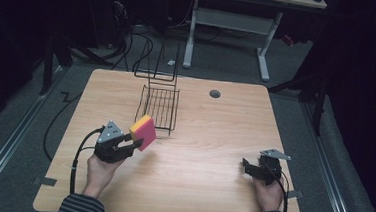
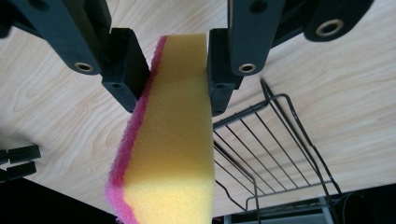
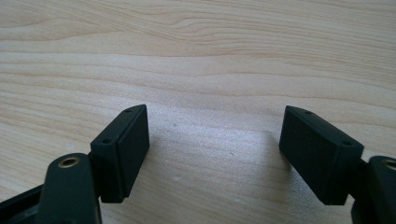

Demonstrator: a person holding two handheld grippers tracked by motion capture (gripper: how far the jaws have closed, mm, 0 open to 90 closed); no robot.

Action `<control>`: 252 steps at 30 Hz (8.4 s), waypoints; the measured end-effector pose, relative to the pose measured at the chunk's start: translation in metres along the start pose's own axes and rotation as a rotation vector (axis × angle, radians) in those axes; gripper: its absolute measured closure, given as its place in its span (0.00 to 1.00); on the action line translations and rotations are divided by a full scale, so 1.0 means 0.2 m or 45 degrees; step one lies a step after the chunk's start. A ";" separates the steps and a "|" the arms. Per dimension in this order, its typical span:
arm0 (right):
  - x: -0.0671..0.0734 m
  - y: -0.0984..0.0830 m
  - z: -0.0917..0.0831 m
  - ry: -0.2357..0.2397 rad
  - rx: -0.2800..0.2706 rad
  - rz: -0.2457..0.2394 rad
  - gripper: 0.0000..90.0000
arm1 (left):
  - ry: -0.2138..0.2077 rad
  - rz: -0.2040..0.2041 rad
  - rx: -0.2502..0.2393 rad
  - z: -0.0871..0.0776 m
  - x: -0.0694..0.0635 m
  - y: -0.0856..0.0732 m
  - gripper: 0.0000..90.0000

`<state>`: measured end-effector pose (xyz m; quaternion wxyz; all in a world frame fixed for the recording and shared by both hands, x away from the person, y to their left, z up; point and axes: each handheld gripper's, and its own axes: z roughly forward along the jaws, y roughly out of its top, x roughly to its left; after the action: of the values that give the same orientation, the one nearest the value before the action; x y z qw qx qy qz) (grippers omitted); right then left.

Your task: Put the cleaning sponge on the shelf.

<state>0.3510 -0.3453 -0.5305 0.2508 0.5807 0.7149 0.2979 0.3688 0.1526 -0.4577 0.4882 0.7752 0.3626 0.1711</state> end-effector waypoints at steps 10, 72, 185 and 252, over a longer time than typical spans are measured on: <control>0.00 0.00 0.00 0.001 -0.003 -0.003 0.27 | 0.007 0.027 0.002 -0.04 0.04 0.09 0.69; 0.00 0.00 0.00 0.008 0.002 -0.012 0.26 | 0.160 0.056 0.016 0.41 0.20 0.27 0.70; 0.01 0.00 0.00 0.012 0.003 -0.017 0.26 | 0.174 -0.106 -0.056 0.01 0.21 0.13 0.28; 0.01 0.00 0.00 0.010 0.002 -0.015 0.26 | 0.192 -0.187 -0.048 -0.21 0.21 -0.13 0.36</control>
<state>0.3502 -0.3439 -0.5305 0.2492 0.5756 0.7196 0.2980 0.3615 0.2175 -0.4641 0.4852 0.7222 0.4507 0.1995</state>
